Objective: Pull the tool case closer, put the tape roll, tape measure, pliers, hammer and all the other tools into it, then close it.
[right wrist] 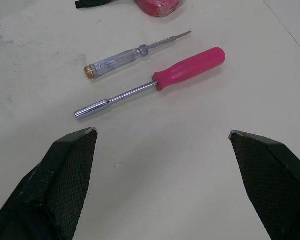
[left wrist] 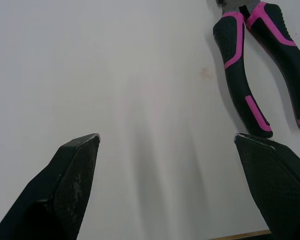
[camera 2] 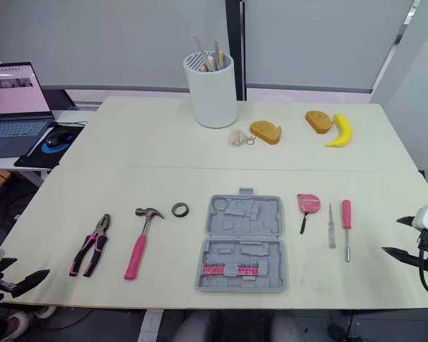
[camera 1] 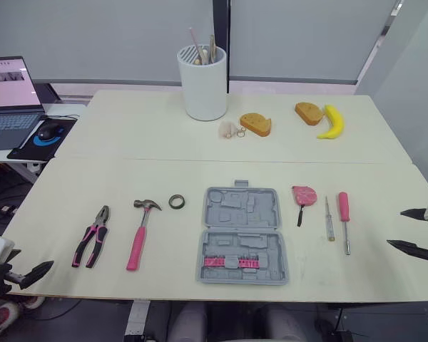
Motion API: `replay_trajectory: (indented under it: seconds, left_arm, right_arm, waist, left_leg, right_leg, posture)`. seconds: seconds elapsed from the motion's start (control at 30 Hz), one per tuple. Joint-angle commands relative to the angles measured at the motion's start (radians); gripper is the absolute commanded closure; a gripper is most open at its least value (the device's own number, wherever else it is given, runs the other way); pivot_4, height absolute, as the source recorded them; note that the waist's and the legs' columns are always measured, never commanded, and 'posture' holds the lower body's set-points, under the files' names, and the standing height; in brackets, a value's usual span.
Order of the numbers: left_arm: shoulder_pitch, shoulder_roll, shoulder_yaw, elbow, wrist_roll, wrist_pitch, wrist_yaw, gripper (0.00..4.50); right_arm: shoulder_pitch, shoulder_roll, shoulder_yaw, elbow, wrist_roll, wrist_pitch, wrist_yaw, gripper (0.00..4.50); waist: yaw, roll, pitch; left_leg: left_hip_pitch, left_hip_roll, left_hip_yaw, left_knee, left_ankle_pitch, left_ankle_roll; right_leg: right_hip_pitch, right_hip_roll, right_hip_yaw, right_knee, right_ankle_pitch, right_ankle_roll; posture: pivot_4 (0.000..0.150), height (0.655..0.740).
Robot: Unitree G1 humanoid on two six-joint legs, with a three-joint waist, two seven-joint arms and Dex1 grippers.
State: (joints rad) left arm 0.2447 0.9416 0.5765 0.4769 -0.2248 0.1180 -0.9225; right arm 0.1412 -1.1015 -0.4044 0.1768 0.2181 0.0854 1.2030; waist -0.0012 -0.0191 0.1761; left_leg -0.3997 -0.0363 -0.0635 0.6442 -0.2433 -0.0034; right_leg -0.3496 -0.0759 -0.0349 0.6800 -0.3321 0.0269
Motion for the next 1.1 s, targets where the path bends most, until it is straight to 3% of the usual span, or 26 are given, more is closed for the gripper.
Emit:
replay_trajectory:
  seconds: [0.03,0.47,0.87,1.1]
  left_arm:
    - [-0.002,0.025,0.012,0.0,-0.01,-0.021,-0.01,0.03]
    - [-0.099,0.046,0.058,0.11,-0.078,-0.158,-0.084,0.03]
    - [0.014,0.006,0.056,0.056,-0.092,-0.156,-0.05,0.03]
    - [-0.046,0.01,0.01,0.06,-0.092,-0.13,-0.058,0.03]
  right_arm:
    - [0.001,-0.028,-0.034,-0.023,0.008,-0.002,0.007,0.0]
    - [-0.019,-0.008,-0.047,0.001,0.02,-0.005,-0.021,0.0]
    - [-0.068,-0.054,-0.064,0.158,0.013,-0.068,0.004,0.0]
    - [0.057,-0.003,-0.156,-0.022,0.035,-0.034,-0.03,0.0]
  waist:
    - [0.0,0.0,0.0]
    - [0.0,0.0,0.0]
    - [-0.001,0.001,0.0]
    - [0.007,0.001,0.0]
  left_leg:
    - [0.0,0.0,0.0,0.0,0.0,0.0]
    - [0.0,0.0,0.001,0.0,0.0,0.0]
    - [0.0,0.001,0.005,0.0,0.0,0.0]
    - [0.0,0.001,0.005,0.0,0.0,0.0]
  right_leg:
    - [0.0,0.0,0.0,0.0,0.0,0.0]
    - [-0.001,0.0,0.0,0.0,0.0,0.0]
    - [-0.001,0.0,0.004,0.0,0.001,0.002]
    - [-0.002,0.0,0.004,0.0,0.001,0.002]
  posture:
    - [0.15,0.74]
    - [0.15,0.74]
    - [0.15,0.74]
    - [0.15,0.74]
